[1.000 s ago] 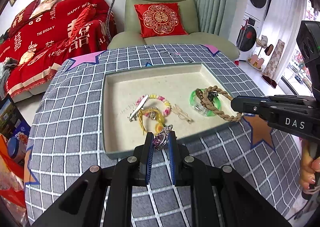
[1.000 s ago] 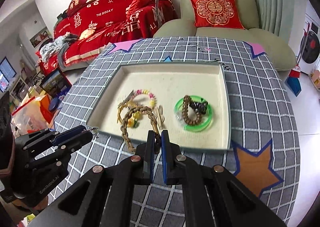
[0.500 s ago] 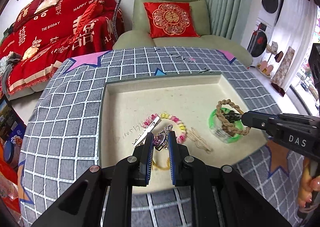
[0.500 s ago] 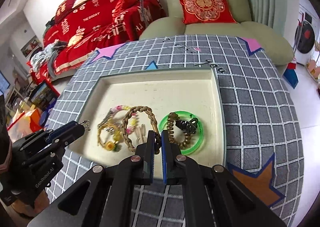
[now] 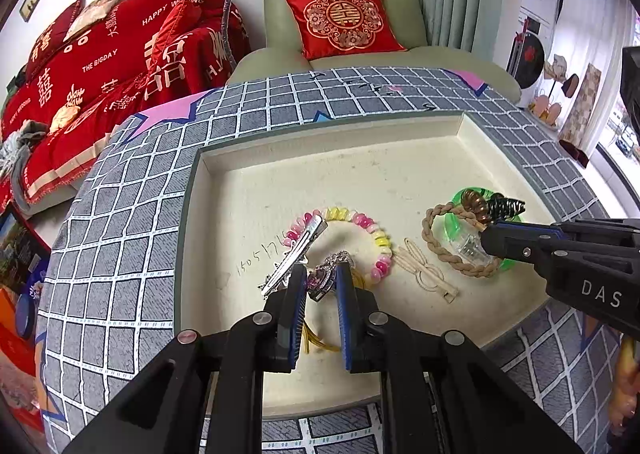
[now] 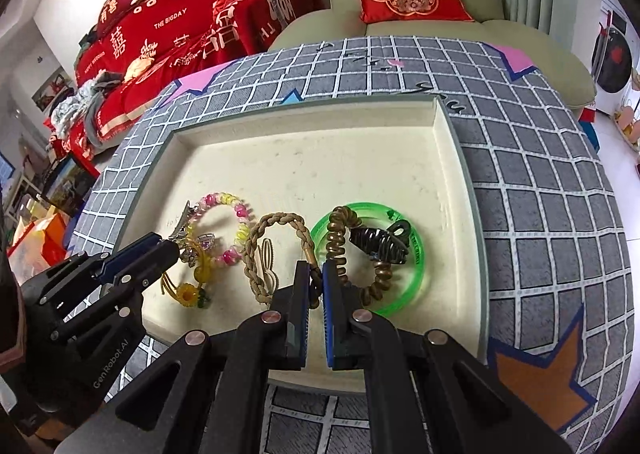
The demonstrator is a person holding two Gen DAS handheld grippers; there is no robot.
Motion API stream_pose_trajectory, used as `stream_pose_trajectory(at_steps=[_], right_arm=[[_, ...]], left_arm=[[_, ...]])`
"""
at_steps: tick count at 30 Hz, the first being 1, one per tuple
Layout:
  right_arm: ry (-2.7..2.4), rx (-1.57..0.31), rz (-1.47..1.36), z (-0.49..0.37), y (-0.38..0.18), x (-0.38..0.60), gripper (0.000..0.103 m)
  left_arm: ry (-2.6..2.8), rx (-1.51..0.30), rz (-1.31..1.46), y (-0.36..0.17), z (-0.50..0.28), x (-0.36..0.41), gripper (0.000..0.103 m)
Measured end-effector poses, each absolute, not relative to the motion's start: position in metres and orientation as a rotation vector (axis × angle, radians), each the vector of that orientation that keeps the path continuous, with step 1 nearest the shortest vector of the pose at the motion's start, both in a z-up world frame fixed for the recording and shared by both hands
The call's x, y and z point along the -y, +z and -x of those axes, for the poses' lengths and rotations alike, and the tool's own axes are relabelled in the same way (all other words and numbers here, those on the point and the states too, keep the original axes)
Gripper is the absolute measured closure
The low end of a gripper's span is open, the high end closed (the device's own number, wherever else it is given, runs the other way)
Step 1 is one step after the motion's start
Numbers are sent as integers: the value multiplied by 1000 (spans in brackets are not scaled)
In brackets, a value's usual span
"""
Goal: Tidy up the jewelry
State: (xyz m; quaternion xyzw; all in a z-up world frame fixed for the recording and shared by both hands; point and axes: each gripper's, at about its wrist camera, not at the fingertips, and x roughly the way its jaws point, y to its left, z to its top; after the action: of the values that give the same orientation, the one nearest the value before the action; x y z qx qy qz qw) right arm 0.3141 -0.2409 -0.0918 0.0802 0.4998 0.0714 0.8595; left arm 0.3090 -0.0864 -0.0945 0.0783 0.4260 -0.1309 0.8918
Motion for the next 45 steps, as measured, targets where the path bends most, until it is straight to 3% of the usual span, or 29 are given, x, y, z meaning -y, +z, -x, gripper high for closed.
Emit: stream_pose_trajectory(at_steps=[10,11,12,13,16,18,19,29,32,35,41,45], right_arm=[[158,-1056,-162,-314,-91,238,95],[155,-1054,-163,-314,-90,238,95],[154,-1051,-165,-314,-89,239,94],[153,-1047,-173,-313,-88,240,94],[154,-1039,-190,-311,-86,244,86],[144,-1030,-200,-310,-84,247,53],[141,-1025,-209,-308,-84,249,50],[133,-1020,-237,-289,-81,253,49],[133,-1015,-232,-279,-79,251,33],[132,-1003,-224,-267,-76,250,30],[101,-975,-208,-237,-69,248,20],[49,-931,-163,-212,-61,245,5]], left_arm=[[-239,-868,-190,-91,-304,89,75],[-237,-867,-184,-91,-304,88,54],[-233,-860,-174,-89,-304,86,19],[-228,-845,-163,-87,-303,84,9],[-246,-810,-151,-78,-298,83,8],[-243,-808,-162,-75,-298,85,8],[-244,-808,-160,-73,-298,85,8],[-237,-832,-160,-71,-277,84,8],[-231,-843,-137,-68,-268,79,8],[-217,-849,-117,-66,-258,73,0],[-198,-832,-96,-61,-227,63,0],[-169,-798,-82,-52,-203,54,0]])
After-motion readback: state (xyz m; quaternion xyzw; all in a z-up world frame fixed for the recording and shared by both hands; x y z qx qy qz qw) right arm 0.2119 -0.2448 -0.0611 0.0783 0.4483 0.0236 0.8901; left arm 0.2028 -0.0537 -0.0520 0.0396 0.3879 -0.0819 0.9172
